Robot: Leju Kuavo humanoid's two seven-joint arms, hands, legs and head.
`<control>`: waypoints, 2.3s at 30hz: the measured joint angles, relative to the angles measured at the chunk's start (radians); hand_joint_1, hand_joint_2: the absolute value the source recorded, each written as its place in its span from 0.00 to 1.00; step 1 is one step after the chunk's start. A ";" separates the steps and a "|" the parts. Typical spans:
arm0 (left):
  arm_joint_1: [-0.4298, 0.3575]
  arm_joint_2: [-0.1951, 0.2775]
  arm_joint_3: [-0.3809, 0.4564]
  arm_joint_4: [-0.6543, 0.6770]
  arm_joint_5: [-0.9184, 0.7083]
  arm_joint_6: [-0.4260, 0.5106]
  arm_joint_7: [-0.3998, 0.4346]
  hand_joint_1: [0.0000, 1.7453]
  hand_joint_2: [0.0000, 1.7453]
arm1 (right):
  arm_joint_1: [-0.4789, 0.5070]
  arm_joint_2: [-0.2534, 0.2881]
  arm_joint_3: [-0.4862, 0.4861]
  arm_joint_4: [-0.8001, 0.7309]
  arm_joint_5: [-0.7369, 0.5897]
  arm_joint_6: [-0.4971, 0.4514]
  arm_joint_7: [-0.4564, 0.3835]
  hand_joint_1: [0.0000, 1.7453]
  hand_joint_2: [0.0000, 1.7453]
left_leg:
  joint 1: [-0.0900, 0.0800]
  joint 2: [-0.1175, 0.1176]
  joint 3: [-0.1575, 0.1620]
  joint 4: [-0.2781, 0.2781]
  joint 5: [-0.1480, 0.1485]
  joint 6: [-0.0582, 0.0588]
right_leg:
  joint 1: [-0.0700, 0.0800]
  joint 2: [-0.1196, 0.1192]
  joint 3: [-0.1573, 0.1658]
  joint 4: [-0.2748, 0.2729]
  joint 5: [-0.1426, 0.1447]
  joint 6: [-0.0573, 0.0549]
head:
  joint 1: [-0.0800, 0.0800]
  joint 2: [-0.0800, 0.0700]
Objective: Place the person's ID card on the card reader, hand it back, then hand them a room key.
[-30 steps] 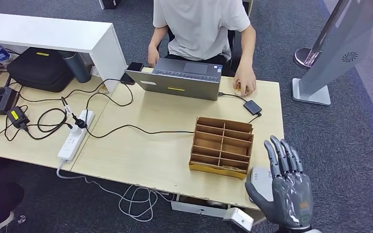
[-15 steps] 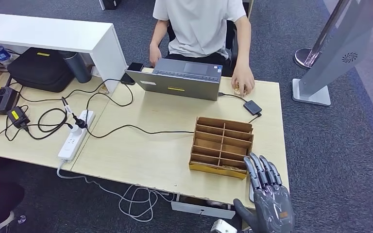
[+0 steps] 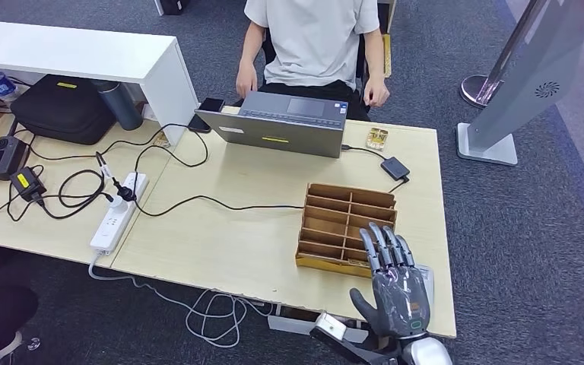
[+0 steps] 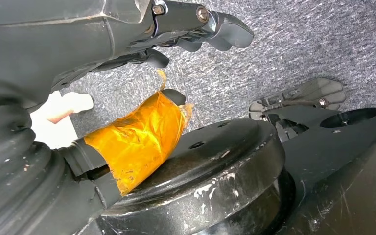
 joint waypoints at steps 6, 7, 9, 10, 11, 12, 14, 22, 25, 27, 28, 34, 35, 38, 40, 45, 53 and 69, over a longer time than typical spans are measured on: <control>-0.001 0.001 0.000 0.000 -0.001 -0.005 0.008 0.00 1.00 | -0.023 0.013 0.004 0.052 0.006 -0.038 0.009 0.00 1.00 | 0.000 0.000 0.000 0.000 0.000 0.000 | 0.000 0.000 0.000 0.000 0.000 0.000 | 0.000 0.000; -0.001 0.001 -0.001 0.000 -0.001 -0.006 0.009 0.00 1.00 | -0.030 0.016 0.004 0.066 0.006 -0.052 0.010 0.00 1.00 | 0.000 0.000 0.000 0.000 0.000 0.000 | 0.000 0.000 0.000 0.000 0.000 0.000 | 0.000 0.000; -0.002 0.002 -0.002 0.000 -0.001 -0.008 0.009 0.00 1.00 | -0.043 0.024 0.003 0.101 0.008 -0.085 0.009 0.00 1.00 | 0.000 0.000 0.000 0.000 0.000 0.000 | 0.000 0.000 0.000 0.000 0.000 0.000 | 0.000 0.000; -0.002 0.002 -0.003 0.000 0.000 -0.009 0.009 0.00 1.00 | -0.049 0.029 0.002 0.119 0.010 -0.101 0.008 0.00 1.00 | 0.000 0.000 0.000 0.000 0.000 0.000 | 0.000 0.000 0.000 0.000 0.000 0.000 | 0.000 0.000; -0.002 0.002 -0.004 0.000 0.000 -0.009 0.009 0.00 1.00 | -0.054 0.033 0.001 0.137 0.013 -0.113 0.007 0.00 1.00 | 0.000 0.000 0.000 0.000 0.000 0.000 | 0.000 0.000 0.000 0.000 0.000 0.000 | 0.000 0.000; -0.002 0.003 -0.006 0.000 0.000 -0.009 0.009 0.00 1.00 | -0.058 0.037 -0.001 0.154 0.017 -0.123 0.006 0.00 1.00 | 0.000 0.000 0.000 0.000 0.000 0.000 | 0.000 0.000 0.000 0.000 0.000 0.000 | 0.000 0.000; -0.003 0.004 -0.009 0.000 0.000 -0.009 0.009 0.00 1.00 | -0.065 0.045 -0.006 0.184 0.023 -0.135 0.006 0.00 1.00 | 0.000 0.000 0.000 0.000 0.000 0.000 | 0.000 0.000 0.000 0.000 0.000 0.000 | 0.000 0.000; -0.005 0.005 -0.016 0.000 -0.001 -0.010 0.010 0.00 1.00 | -0.087 0.072 -0.030 0.326 0.056 -0.150 0.026 0.00 1.00 | 0.000 0.000 0.000 0.000 0.000 0.000 | 0.000 0.000 0.000 0.000 0.000 0.000 | 0.000 0.000; -0.006 0.006 -0.019 0.000 -0.003 -0.010 0.010 0.00 1.00 | -0.091 0.080 -0.037 0.363 0.057 -0.153 0.028 0.00 1.00 | 0.000 0.000 0.000 0.000 0.000 0.000 | 0.000 0.000 0.000 0.000 0.000 0.000 | 0.000 0.000; -0.006 0.006 -0.022 0.000 -0.004 -0.010 0.010 0.00 1.00 | -0.094 0.085 -0.042 0.382 0.057 -0.154 0.028 0.00 1.00 | 0.000 0.000 0.000 0.000 0.000 0.000 | 0.000 0.000 0.000 0.000 0.000 0.000 | 0.000 0.000; -0.007 0.006 -0.024 0.000 -0.004 -0.010 0.010 0.00 1.00 | -0.095 0.087 -0.043 0.390 0.057 -0.154 0.028 0.00 1.00 | 0.000 0.000 0.000 0.000 0.000 0.000 | 0.000 0.000 0.000 0.000 0.000 0.000 | 0.000 0.000; -0.009 0.007 -0.034 0.000 -0.007 -0.009 0.011 0.00 1.00 | -0.105 0.097 -0.047 0.416 0.058 -0.152 0.029 0.00 1.00 | 0.000 0.000 0.000 0.000 0.000 0.000 | 0.000 0.000 0.000 0.000 0.000 0.000 | 0.000 0.000; -0.009 0.007 -0.035 0.000 -0.007 -0.009 0.011 0.00 1.00 | -0.106 0.099 -0.047 0.416 0.058 -0.152 0.030 0.00 1.00 | 0.000 0.000 0.000 0.000 0.000 0.000 | 0.000 0.000 0.000 0.000 0.000 0.000 | 0.000 0.000; -0.010 0.007 -0.038 0.000 -0.008 -0.009 0.015 0.00 1.00 | -0.112 0.104 -0.047 0.417 0.059 -0.150 0.031 0.00 1.00 | 0.000 0.000 0.000 0.000 0.000 0.000 | 0.000 0.000 0.000 0.000 0.000 0.000 | 0.000 0.000; -0.011 0.007 -0.041 0.000 -0.008 -0.009 0.018 0.00 1.00 | -0.118 0.108 -0.047 0.415 0.061 -0.146 0.031 0.00 1.00 | 0.000 0.000 0.000 0.000 0.000 0.000 | 0.000 0.000 0.000 0.000 0.000 0.000 | 0.000 0.000; -0.012 0.008 -0.044 0.000 -0.010 -0.009 0.020 0.00 1.00 | -0.133 0.119 -0.047 0.408 0.069 -0.134 0.031 0.00 1.00 | 0.000 0.000 0.000 0.000 0.000 0.000 | 0.000 0.000 0.000 0.000 0.000 0.000 | 0.000 0.000; -0.013 0.009 -0.050 0.000 -0.009 -0.009 0.020 0.00 1.00 | -0.142 0.122 -0.045 0.398 0.072 -0.118 0.038 0.00 1.00 | 0.000 0.000 0.000 0.000 0.000 0.000 | 0.000 0.000 0.000 0.000 0.000 0.000 | 0.000 0.000; -0.013 0.010 -0.051 0.000 -0.001 -0.009 0.020 0.00 1.00 | -0.134 0.122 -0.045 0.436 0.059 -0.106 0.049 0.00 1.00 | 0.000 0.000 0.000 0.000 0.000 0.000 | 0.000 0.000 0.000 0.000 0.000 0.000 | 0.000 0.000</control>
